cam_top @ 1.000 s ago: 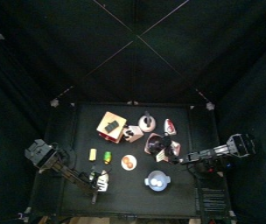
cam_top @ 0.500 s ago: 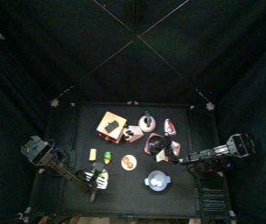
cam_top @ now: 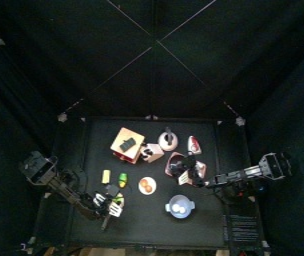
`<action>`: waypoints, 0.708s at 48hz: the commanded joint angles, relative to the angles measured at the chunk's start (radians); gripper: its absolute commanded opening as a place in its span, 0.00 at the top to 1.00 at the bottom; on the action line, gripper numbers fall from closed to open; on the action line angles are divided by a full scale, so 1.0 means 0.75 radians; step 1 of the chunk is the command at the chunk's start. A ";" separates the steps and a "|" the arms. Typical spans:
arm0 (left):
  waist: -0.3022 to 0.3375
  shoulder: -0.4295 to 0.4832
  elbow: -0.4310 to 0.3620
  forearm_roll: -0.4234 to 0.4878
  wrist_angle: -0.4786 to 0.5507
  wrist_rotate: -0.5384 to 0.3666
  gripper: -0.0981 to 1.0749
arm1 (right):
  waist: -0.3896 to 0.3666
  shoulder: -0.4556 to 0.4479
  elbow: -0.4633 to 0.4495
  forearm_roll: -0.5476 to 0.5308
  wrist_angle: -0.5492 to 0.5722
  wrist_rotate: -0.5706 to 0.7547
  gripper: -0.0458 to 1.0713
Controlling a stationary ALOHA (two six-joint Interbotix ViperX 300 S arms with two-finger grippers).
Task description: Grab starfruit top
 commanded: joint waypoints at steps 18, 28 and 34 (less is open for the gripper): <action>0.006 -0.082 0.061 0.194 -0.106 0.010 0.32 | -0.004 -0.012 -0.016 0.014 0.004 -0.002 0.05; 0.006 -0.086 0.070 0.190 -0.106 0.010 0.32 | -0.004 -0.012 -0.016 0.014 0.004 -0.004 0.05; 0.006 -0.086 0.072 0.190 -0.108 0.010 0.32 | -0.004 -0.012 -0.016 0.014 0.004 -0.004 0.05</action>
